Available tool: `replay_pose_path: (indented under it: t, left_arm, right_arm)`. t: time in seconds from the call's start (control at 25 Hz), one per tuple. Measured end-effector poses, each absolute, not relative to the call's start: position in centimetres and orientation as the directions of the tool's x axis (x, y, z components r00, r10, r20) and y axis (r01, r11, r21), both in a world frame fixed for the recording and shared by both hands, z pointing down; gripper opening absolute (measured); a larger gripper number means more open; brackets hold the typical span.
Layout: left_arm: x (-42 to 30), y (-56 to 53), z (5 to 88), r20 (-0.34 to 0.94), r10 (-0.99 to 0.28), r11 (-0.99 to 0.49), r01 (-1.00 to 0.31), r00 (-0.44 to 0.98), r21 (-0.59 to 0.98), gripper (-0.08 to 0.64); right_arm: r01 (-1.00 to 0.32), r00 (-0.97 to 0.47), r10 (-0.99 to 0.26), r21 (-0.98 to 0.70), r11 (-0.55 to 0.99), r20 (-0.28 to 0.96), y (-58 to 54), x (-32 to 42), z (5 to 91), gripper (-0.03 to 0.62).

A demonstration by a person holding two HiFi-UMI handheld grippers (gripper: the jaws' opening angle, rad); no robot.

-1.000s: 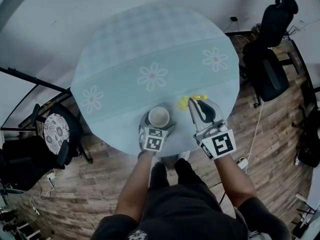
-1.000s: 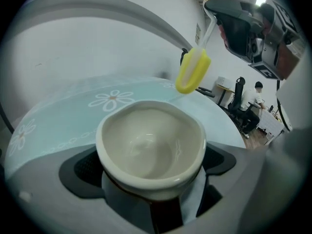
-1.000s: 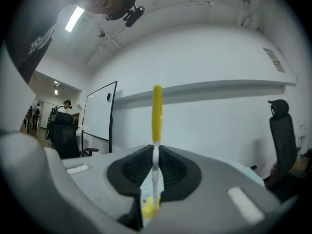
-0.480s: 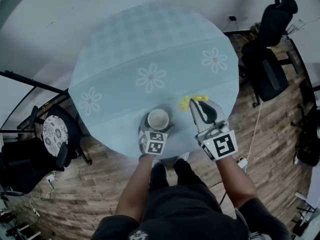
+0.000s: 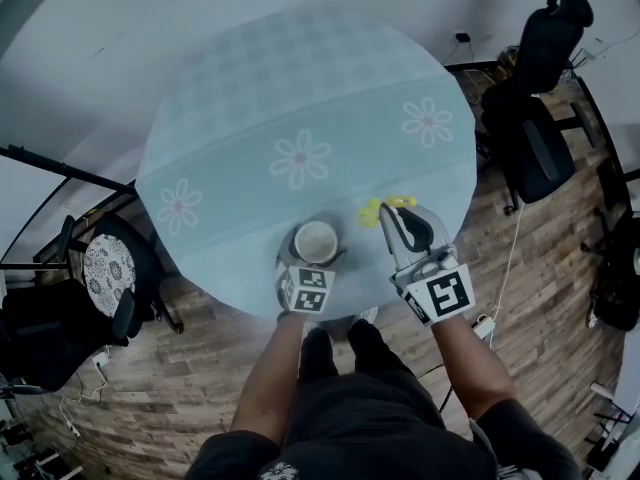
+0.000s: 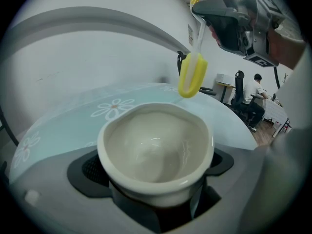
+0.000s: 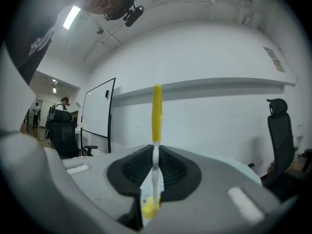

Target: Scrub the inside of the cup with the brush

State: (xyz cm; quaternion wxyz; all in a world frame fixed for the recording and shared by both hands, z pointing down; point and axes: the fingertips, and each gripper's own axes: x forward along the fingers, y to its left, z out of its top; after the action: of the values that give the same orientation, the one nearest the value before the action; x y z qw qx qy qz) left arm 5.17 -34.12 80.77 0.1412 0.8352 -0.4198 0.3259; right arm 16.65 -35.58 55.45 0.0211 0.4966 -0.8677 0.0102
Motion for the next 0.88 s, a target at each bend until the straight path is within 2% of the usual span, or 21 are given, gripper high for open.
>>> replay_pose_path:
  t: [0.24, 0.48, 0.72, 0.88]
  left_arm:
    - [5.1, -34.1, 80.5, 0.652, -0.621, -0.609, -0.791, 0.436, -0.051, 0.555]
    - [5.7, -34.0, 78.2, 0.588, -0.673, -0.617, -0.778, 0.447, -0.115, 0.555]
    - [4.7, -35.7, 72.0, 0.49, -0.751, -0.582, -0.793, 0.442, -0.177, 0.555]
    - [3.9, -36.9, 66.0, 0.395, -0.809, -0.544, -0.808, 0.435, -0.225, 0.555]
  right_arm:
    - [-0.862, -0.506, -0.861, -0.001, 0.506, 0.052, -35.4, 16.7, 55.5, 0.038]
    - [-0.868, -0.496, -0.867, 0.0, 0.497, 0.044, -35.1, 17.2, 55.4, 0.038]
    - [-0.863, -0.504, -0.864, 0.04, 0.503, 0.0, -34.4, 16.5, 52.6, 0.038]
    - [-0.863, -0.505, -0.86, 0.054, 0.502, -0.071, -33.8, 16.2, 48.5, 0.038]
